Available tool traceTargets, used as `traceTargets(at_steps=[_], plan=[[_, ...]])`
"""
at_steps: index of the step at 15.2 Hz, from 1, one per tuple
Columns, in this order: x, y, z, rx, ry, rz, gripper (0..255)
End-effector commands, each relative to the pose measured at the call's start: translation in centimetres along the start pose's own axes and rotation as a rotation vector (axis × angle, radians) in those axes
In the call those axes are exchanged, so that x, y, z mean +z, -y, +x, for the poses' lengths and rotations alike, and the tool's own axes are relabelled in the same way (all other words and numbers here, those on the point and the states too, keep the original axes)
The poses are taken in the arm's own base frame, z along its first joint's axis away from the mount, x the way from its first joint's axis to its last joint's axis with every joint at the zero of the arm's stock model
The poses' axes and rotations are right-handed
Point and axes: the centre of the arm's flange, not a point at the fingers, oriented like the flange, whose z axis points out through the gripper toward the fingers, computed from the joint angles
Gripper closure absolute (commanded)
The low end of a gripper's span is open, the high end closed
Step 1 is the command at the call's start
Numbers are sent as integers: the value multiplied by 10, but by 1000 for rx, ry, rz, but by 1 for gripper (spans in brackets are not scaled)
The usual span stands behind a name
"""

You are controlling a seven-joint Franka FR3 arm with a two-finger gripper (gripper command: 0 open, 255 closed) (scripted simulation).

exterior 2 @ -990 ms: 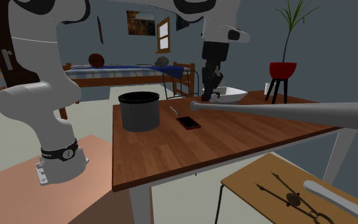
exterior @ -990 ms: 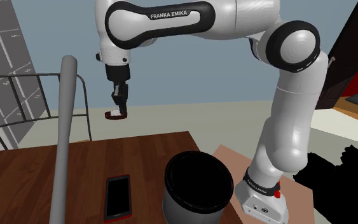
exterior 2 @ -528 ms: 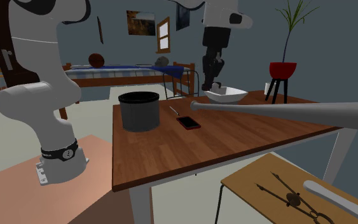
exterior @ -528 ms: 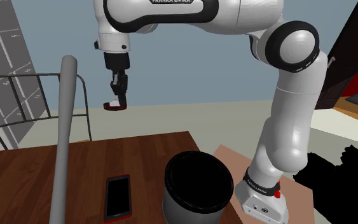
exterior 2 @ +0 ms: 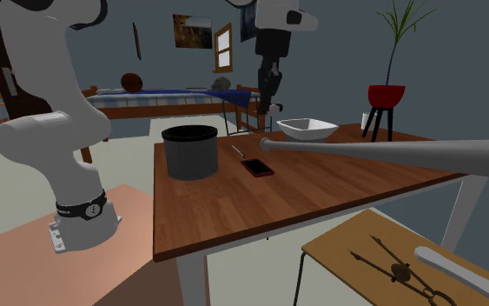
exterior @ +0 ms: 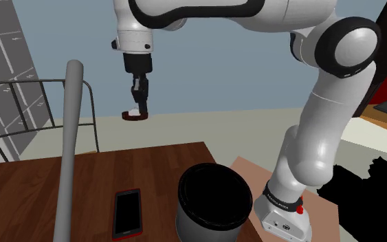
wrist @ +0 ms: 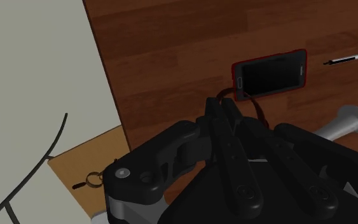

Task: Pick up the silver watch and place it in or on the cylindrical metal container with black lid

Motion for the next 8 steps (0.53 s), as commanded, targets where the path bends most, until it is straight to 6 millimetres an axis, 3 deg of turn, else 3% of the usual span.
traceTargets(at_steps=[1,8], plan=[[0,15,-20,0,0,0,255],[7,74,-91,0,0,0,255]])
